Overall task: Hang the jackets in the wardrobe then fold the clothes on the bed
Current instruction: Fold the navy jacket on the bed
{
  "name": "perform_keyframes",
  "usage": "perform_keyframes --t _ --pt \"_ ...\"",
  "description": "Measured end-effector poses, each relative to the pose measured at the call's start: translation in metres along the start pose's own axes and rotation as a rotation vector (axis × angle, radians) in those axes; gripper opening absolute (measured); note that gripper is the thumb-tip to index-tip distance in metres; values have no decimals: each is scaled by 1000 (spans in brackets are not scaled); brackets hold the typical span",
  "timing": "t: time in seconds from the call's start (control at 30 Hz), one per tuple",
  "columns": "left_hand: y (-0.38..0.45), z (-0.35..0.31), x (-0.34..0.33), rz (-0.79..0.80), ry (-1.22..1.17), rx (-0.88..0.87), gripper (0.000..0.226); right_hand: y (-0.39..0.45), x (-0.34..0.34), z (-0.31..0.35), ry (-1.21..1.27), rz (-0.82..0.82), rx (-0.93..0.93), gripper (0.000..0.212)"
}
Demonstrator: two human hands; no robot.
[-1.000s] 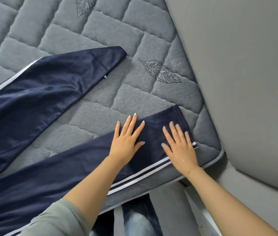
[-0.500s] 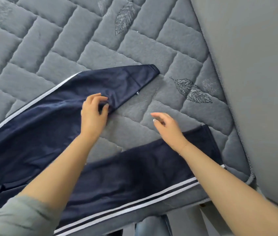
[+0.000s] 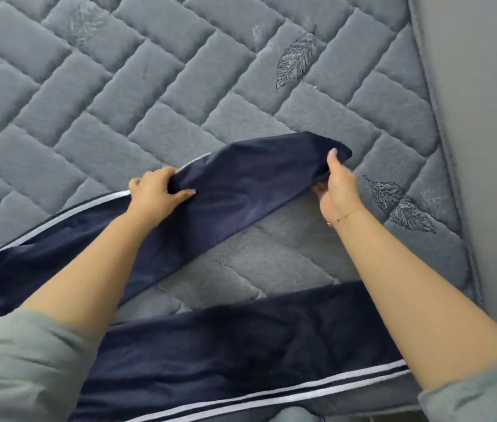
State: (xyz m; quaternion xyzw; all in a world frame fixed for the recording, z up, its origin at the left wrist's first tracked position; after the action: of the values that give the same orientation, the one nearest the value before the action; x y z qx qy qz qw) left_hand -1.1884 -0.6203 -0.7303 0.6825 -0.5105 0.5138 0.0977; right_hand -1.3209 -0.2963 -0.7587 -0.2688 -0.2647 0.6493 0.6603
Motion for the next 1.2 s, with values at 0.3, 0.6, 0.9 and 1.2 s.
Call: perform_keyframes --t 0.3,0.6,0.9,1.2 --pt "-113 -39 -65 180 -357 -195 14 -66 127 -28 -605 -483 125 42" --pt "-180 -27 -114 340 -309 -159 9 -58 -46 -11 -1626 -33 419 52" --pt "-251 83 -98 -310 -1093 803 25 -71 -2 -68 -1679 -44 158 37" --pt "-225 92 -104 -240 -1579 1012 28 -122 86 -93 -197 -168 -15 22"
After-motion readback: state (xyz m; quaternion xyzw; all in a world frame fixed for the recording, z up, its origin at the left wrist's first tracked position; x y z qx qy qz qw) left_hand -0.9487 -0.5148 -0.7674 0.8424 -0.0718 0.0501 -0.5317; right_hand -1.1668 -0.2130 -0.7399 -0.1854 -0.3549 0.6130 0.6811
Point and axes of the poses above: each hand's wrist, its own y-axis towards the middle knuckle, its own x-axis out of the back of the hand, z = x × y, the point moved 10 cm from there along y, towards the middle knuckle, and after that the axes turned 11 degrees about -y, right-handed, at the moved point
